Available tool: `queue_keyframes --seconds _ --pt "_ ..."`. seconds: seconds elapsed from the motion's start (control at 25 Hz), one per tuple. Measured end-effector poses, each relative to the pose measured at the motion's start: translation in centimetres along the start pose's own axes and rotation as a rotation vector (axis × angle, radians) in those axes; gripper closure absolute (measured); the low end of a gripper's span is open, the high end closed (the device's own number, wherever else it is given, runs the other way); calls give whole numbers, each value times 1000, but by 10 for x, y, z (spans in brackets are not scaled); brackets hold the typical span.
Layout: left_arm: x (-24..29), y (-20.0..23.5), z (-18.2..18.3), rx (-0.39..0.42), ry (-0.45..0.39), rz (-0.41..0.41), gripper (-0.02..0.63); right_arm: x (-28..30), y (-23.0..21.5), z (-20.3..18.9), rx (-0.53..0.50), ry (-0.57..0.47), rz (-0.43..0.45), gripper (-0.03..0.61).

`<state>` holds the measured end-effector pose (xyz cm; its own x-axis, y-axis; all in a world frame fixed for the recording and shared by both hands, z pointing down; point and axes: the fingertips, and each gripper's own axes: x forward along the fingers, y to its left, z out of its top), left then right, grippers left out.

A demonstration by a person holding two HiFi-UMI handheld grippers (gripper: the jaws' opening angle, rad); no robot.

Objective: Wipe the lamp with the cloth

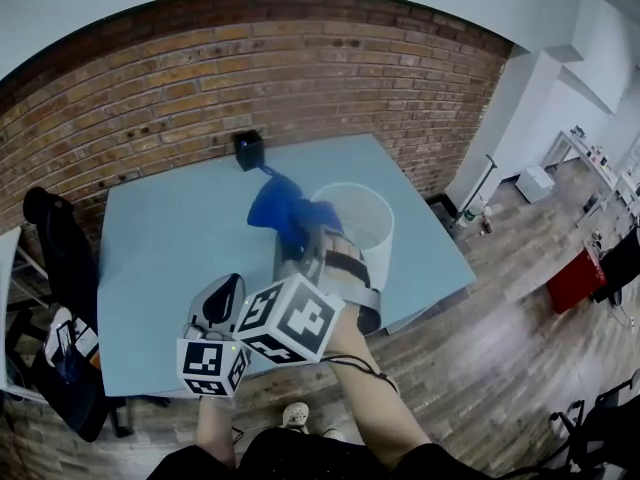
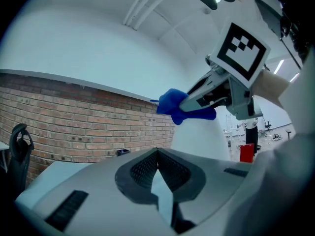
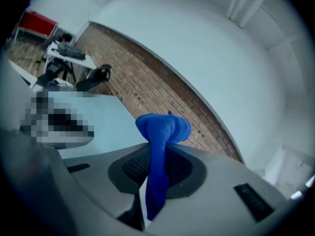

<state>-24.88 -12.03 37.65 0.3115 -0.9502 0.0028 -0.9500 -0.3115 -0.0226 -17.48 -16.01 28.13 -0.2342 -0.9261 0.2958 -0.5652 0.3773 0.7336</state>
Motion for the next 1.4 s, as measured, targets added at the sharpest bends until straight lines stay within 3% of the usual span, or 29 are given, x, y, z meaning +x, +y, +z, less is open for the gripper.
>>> queue_keyframes --seconds 0.12,0.48,0.68,0.88,1.0,1.12,1.28,1.4 --pt "0 10 -1 10 2 11 604 5 17 -3 -55 37 -63 515" --pt "-15 29 -15 21 25 42 605 29 92 -47 7 85 2 514" --pt "-22 31 -23 17 41 56 604 35 141 -76 19 124 113 514" --pt "-25 26 -26 14 48 50 605 10 177 -95 174 79 276 514" --pt "-25 22 -27 10 51 47 604 -23 161 -91 207 -20 296 514" --pt "-25 17 -29 7 58 42 604 -52 111 -76 236 -128 274 514" --pt "-19 5 -25 2 54 21 605 -89 12 -37 200 -297 135 514" --pt "-13 -7 -18 11 41 0 605 -97 -41 -31 122 -333 -2 514"
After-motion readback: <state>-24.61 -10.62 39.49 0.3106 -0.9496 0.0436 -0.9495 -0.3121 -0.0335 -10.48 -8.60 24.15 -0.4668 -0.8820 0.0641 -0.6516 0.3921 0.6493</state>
